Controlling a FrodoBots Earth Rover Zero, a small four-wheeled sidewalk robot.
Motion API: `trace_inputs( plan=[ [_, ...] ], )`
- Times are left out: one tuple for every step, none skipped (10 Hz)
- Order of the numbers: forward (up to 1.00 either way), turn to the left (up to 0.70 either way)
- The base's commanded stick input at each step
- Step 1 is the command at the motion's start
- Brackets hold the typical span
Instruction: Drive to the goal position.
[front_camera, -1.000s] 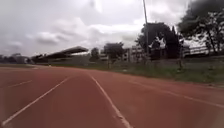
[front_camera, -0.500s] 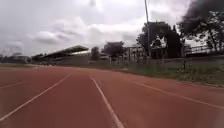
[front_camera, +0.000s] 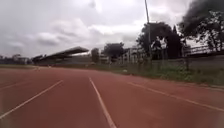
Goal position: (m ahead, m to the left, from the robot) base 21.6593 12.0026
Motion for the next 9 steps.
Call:
trace_inputs(
  plan=[
    [0.70,0.00],
    [0.70,0.00],
    [0.70,0.00],
    [0.70,0.00],
    [0.70,0.00],
    [0.70,0.00],
    [0.70,0.00],
    [0.70,0.00],
    [0.70,0.00]
  ],
)
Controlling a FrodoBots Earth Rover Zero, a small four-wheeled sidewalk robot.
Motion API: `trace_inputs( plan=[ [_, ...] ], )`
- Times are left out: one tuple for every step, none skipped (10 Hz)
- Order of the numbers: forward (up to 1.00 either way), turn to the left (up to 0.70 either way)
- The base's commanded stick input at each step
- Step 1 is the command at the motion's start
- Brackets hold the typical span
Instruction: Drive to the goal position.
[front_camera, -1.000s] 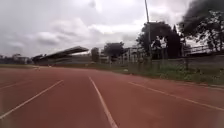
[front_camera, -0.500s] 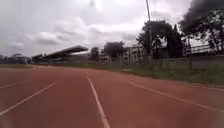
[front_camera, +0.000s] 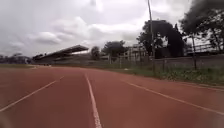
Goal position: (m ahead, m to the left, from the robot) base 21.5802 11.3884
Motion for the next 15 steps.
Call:
trace_inputs(
  plan=[
    [0.70,0.00],
    [0.70,0.00],
    [0.70,0.00],
    [0.70,0.00],
    [0.70,0.00],
    [0.70,0.00],
    [0.70,0.00],
    [0.70,0.00],
    [0.70,0.00],
    [0.70,0.00],
    [0.70,0.12],
    [0.70,0.08],
    [0.70,0.00],
    [0.70,0.00],
    [0.70,0.03]
  ],
)
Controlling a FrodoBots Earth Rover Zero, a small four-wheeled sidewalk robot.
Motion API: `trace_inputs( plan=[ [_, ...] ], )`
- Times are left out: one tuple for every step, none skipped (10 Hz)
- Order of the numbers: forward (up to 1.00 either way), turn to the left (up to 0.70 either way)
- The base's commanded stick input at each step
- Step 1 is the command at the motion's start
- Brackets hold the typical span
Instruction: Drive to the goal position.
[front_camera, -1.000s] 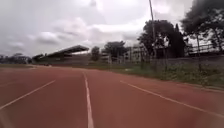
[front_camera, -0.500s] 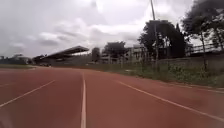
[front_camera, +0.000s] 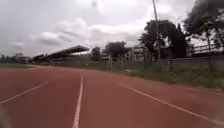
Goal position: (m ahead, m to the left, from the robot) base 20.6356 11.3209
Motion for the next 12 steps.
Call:
trace_inputs(
  plan=[
    [0.70,0.00],
    [0.70,0.00],
    [0.70,0.00],
    [0.70,0.11],
    [0.70,0.04],
    [0.70,0.00],
    [0.70,0.00],
    [0.70,0.00],
    [0.70,0.00],
    [0.70,0.00],
    [0.70,0.08],
    [0.70,0.07]
  ],
)
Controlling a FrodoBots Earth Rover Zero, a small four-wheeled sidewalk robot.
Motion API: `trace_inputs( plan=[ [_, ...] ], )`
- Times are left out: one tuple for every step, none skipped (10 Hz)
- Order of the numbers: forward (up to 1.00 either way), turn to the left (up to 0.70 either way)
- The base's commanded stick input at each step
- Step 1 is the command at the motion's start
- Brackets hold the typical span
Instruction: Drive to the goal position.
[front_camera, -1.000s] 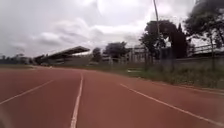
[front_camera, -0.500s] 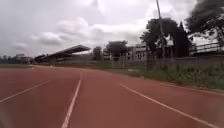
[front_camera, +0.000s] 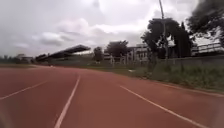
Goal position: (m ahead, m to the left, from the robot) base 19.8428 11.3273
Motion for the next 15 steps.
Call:
trace_inputs(
  plan=[
    [0.70,0.01],
    [0.70,0.00],
    [0.70,0.02],
    [0.70,0.11],
    [0.70,0.04],
    [0.70,0.00],
    [0.70,0.00],
    [0.70,0.06],
    [0.70,0.07],
    [0.70,0.00],
    [0.70,0.00],
    [0.70,0.00],
    [0.70,0.00],
    [0.70,0.00],
    [0.70,0.00]
  ],
)
